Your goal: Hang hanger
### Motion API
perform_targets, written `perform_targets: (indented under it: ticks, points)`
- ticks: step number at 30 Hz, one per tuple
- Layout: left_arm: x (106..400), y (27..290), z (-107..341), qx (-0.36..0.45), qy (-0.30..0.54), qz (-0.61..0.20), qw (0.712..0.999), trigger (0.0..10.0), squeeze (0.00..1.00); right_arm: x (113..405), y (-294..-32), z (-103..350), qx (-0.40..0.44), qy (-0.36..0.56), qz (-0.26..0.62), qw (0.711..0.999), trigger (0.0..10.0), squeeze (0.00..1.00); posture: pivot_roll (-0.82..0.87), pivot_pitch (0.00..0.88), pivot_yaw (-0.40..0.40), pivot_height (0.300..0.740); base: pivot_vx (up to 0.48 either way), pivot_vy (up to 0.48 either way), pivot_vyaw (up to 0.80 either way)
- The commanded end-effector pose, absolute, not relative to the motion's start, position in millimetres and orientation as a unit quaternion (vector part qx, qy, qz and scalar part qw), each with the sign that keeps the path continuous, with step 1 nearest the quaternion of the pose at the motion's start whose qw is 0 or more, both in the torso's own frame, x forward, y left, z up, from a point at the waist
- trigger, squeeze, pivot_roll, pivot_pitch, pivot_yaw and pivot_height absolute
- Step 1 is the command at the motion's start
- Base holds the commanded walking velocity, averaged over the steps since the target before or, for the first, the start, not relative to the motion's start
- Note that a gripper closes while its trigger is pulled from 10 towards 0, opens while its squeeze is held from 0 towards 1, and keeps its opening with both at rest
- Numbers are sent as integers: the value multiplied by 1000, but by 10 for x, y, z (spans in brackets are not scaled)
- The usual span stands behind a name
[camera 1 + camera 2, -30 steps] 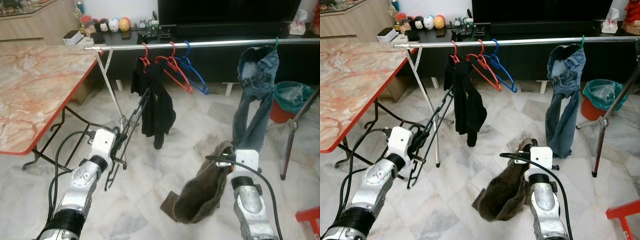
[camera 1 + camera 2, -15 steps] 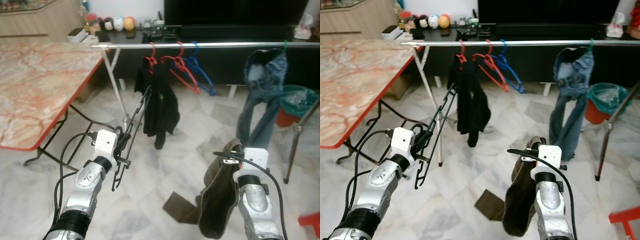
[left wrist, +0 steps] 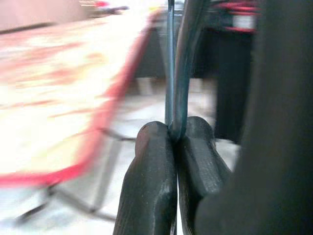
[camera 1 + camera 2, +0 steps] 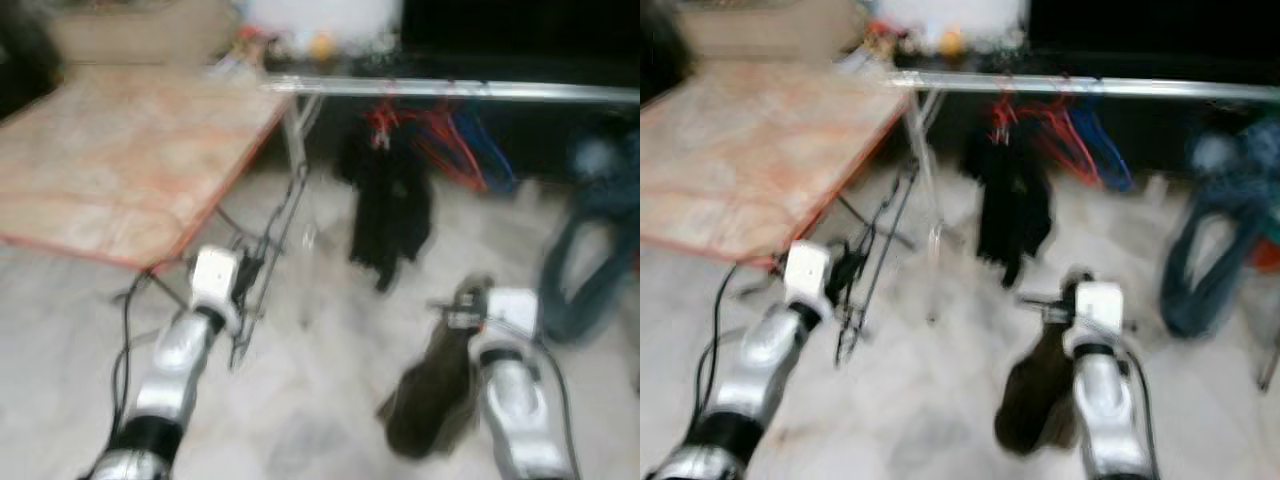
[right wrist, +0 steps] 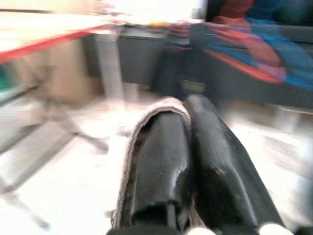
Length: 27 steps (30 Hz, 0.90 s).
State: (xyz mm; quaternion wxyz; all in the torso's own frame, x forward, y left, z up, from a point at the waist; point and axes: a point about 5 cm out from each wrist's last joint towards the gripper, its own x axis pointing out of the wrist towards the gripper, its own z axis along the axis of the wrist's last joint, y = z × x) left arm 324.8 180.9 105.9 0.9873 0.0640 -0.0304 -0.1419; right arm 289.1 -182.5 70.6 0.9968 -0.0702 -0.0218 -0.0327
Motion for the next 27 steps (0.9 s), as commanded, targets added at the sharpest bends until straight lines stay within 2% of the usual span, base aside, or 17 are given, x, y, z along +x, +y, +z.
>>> perform_targets:
  ticks: [1, 15, 27]
  points:
    - [3252, 1754, 1064, 52, -34, -146, 987, 10000, 0, 2926, -1871, 810, -73, -45, -37, 996, 10000, 0, 70, 20, 80, 740, 0, 398, 550]
    - [3264, 1778, 1085, 51, -38, -139, 988, 10000, 0, 2932, -1872, 829, -76, -48, -37, 995, 10000, 0, 73, 27, 79, 740, 0, 397, 71]
    - [3275, 1821, 1111, 51, -42, -130, 989, 10000, 0, 2931, -1855, 835, -84, -52, -27, 995, 10000, 0, 77, 29, 77, 740, 0, 399, 800]
